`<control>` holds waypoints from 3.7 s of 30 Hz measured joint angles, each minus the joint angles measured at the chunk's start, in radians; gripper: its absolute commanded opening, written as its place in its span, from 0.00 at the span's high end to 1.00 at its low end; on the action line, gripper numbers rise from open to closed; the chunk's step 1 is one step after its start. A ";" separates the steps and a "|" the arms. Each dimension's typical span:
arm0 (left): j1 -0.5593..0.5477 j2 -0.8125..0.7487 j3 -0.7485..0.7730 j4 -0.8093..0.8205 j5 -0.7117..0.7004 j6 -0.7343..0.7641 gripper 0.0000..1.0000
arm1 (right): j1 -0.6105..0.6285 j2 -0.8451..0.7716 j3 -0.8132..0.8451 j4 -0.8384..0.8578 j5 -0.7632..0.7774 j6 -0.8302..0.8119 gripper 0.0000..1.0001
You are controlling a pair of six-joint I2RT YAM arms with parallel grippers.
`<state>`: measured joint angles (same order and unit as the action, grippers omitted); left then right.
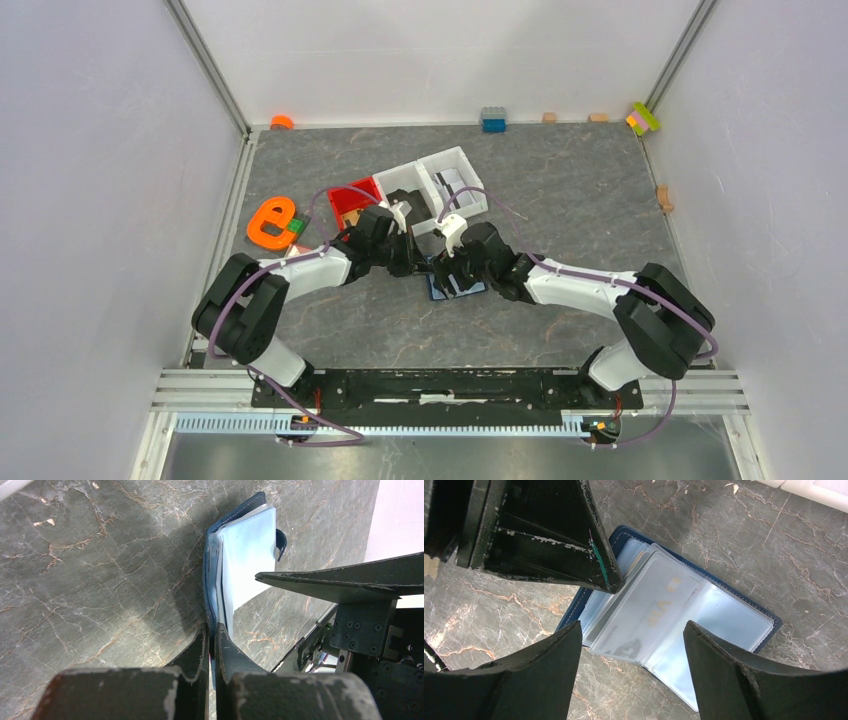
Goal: Take the credit cards out of the card holder
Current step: Open the card holder at the center of the board.
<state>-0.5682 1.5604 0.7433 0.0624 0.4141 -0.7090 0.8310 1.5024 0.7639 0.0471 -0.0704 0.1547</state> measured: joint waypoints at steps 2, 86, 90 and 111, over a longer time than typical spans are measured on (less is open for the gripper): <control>0.000 0.000 0.000 0.000 0.000 0.000 0.98 | 0.000 0.000 0.000 -0.002 0.003 0.000 0.21; 0.034 -0.120 -0.058 0.183 0.169 -0.071 0.98 | -0.203 -0.327 -0.200 0.097 0.002 0.114 0.02; 0.034 -0.189 -0.108 0.239 0.174 -0.072 0.98 | -0.238 -0.409 -0.243 0.136 -0.027 0.138 0.02; 0.052 -0.417 -0.232 0.363 0.131 -0.075 0.98 | -0.332 -0.441 -0.344 0.364 -0.321 0.281 0.02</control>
<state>-0.5163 1.1435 0.5110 0.4255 0.5453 -0.7841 0.4995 1.0615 0.4194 0.4107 -0.3916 0.4355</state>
